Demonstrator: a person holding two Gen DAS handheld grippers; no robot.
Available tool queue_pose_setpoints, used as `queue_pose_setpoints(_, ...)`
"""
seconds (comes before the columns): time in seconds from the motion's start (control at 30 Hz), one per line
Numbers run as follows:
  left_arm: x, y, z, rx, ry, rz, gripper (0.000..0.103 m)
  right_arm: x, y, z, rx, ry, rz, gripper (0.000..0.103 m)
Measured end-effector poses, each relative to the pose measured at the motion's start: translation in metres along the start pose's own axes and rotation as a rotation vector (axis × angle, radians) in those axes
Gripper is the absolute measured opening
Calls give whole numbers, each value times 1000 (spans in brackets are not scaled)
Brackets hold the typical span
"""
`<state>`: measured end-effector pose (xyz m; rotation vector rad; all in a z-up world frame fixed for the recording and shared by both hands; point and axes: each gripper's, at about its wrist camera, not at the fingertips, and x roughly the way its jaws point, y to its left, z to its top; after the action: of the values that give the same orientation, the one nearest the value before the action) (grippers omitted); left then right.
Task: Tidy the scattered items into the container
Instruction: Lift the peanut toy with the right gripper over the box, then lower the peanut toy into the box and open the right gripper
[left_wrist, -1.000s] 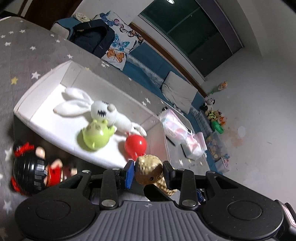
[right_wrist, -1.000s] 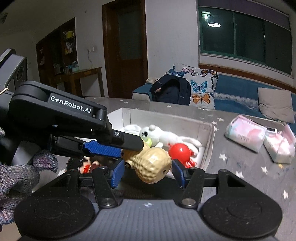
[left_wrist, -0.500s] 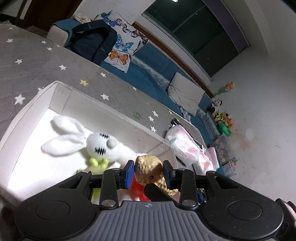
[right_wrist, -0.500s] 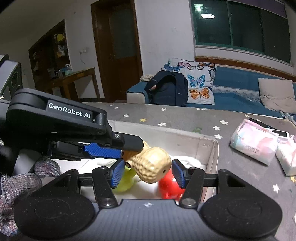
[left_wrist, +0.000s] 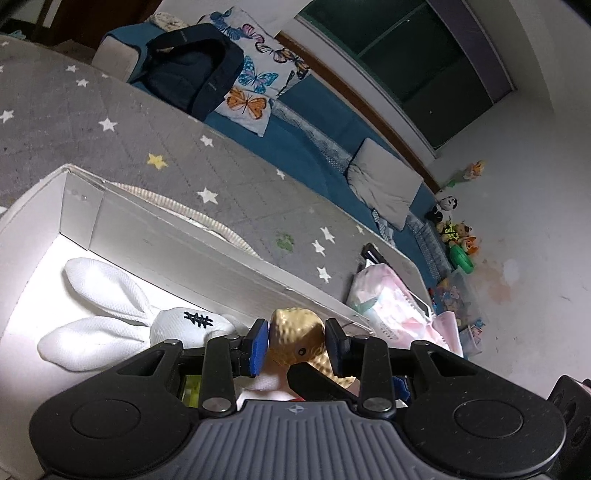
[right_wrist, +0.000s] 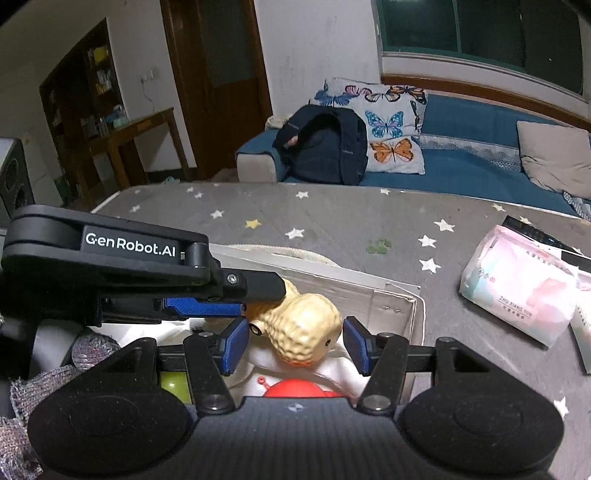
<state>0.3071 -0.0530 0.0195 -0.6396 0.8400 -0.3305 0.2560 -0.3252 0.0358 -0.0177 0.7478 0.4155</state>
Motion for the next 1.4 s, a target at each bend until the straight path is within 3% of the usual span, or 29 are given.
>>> queue_pose_setpoints(0.53,-3,-2,-1,17,-10,2,35,7,-8,-4,-21,18,-52,57)
queue_pose_setpoints(0.97,-75,-16,-26,103,-86,-15,35,-64,20,-22,-74,-111,-34,57)
queue_pose_setpoints(1.4,-165,17,-73,91,-160,-13,35,-119,85,-79,-123,-173,63,58)
